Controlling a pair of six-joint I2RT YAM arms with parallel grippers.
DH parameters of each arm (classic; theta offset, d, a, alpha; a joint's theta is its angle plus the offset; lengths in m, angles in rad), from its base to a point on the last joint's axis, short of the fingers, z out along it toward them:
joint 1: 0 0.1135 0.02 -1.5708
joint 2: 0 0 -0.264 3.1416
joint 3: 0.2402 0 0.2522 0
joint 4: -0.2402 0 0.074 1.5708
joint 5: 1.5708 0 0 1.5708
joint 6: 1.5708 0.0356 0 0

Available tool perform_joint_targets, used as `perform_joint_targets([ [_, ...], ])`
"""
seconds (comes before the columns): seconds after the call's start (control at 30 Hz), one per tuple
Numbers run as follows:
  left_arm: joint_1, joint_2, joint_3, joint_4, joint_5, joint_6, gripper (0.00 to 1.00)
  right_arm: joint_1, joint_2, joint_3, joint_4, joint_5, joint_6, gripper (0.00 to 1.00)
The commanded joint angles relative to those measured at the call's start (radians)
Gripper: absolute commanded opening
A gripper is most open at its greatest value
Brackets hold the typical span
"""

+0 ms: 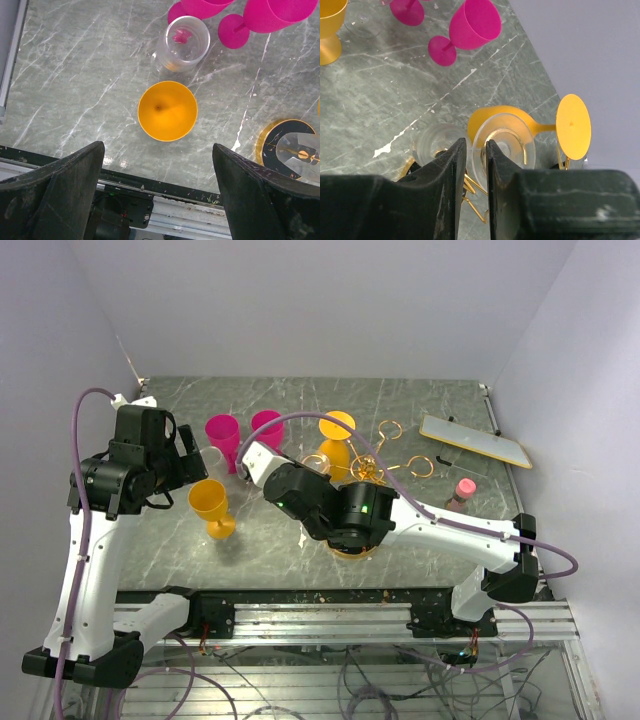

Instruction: Take the wine glass off the wine glass rack

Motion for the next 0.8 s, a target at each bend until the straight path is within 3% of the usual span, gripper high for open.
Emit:
perform_joint_targets([
  [0.0, 0.007, -0.005, 0.032, -0.012, -0.009, 0.017, 0.99, 0.004, 0.008, 0.03, -0.015, -0.012, 0.019, 0.2],
  [0.43, 0.007, -0.006, 0.032, -0.01, -0.003, 0.021, 0.99, 0.004, -0.014, 0.07, -0.034, -0.02, 0.008, 0.0],
  [0.77, 0.007, -0.008, 0.039, -0.003, 0.011, 0.017, 0.99, 0.004, -0.049, 0.054, 0.026, 0.034, -0.097, 0.0],
])
